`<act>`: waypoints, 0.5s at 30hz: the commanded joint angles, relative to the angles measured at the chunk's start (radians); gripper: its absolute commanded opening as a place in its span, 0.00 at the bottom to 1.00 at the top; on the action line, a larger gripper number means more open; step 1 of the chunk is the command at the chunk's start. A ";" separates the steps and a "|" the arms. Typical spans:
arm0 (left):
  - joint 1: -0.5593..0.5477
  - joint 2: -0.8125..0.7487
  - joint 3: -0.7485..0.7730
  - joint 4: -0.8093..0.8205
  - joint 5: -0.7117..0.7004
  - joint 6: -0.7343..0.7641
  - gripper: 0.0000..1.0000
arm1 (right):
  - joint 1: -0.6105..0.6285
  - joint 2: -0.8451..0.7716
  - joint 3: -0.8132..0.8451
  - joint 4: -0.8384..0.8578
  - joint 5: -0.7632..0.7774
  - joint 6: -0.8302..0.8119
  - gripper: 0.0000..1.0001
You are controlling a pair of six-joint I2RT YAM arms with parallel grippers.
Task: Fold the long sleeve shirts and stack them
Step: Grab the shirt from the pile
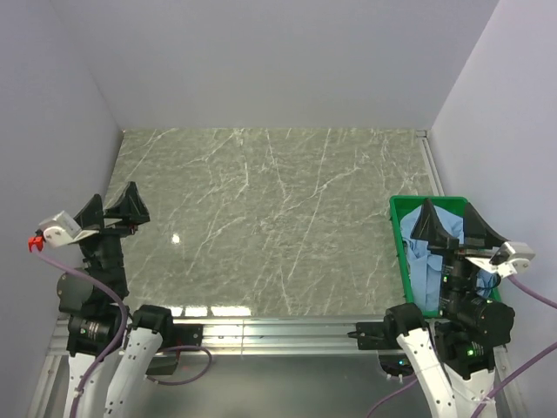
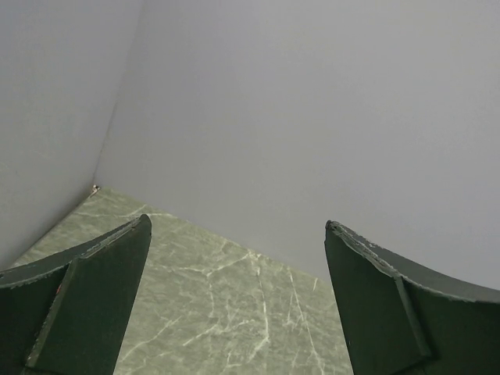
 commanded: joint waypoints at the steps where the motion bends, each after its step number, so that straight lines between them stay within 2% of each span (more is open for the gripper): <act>1: -0.001 0.045 0.008 0.004 0.050 -0.024 0.99 | -0.002 0.053 0.039 -0.037 0.068 0.053 1.00; 8: -0.001 0.143 0.026 -0.042 0.118 -0.047 0.99 | -0.004 0.198 0.137 -0.210 0.154 0.164 1.00; 15: -0.008 0.243 0.019 -0.067 0.176 -0.014 0.99 | -0.005 0.502 0.302 -0.576 0.349 0.389 1.00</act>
